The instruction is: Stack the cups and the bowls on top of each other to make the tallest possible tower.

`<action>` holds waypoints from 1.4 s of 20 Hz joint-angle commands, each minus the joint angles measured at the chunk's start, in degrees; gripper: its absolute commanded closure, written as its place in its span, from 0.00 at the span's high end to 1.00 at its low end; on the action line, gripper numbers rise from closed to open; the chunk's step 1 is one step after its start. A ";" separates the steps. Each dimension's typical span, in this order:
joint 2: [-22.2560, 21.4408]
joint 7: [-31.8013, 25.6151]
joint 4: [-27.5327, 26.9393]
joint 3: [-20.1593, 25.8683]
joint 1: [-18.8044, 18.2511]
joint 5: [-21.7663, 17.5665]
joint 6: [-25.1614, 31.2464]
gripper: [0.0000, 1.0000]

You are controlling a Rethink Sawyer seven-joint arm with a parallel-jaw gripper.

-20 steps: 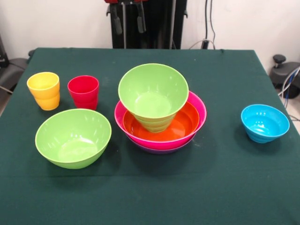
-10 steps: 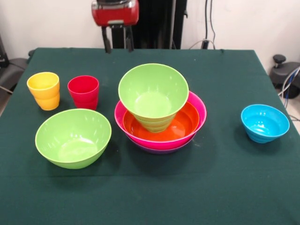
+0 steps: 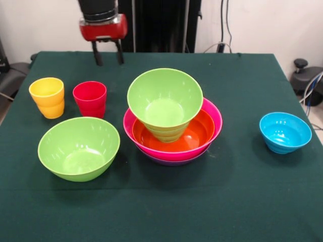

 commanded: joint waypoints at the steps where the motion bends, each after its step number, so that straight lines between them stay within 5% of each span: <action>1: 1.20 -8.85 -0.28 5.11 -3.75 -4.60 3.58 1.00; 7: -0.36 -11.87 -0.73 8.63 -7.97 -3.95 8.08 1.00; 16: 10.58 -1.54 -7.56 0.63 0.24 -12.24 -2.14 1.00; 28: 8.05 -6.35 -6.75 4.73 -4.82 -11.21 3.09 1.00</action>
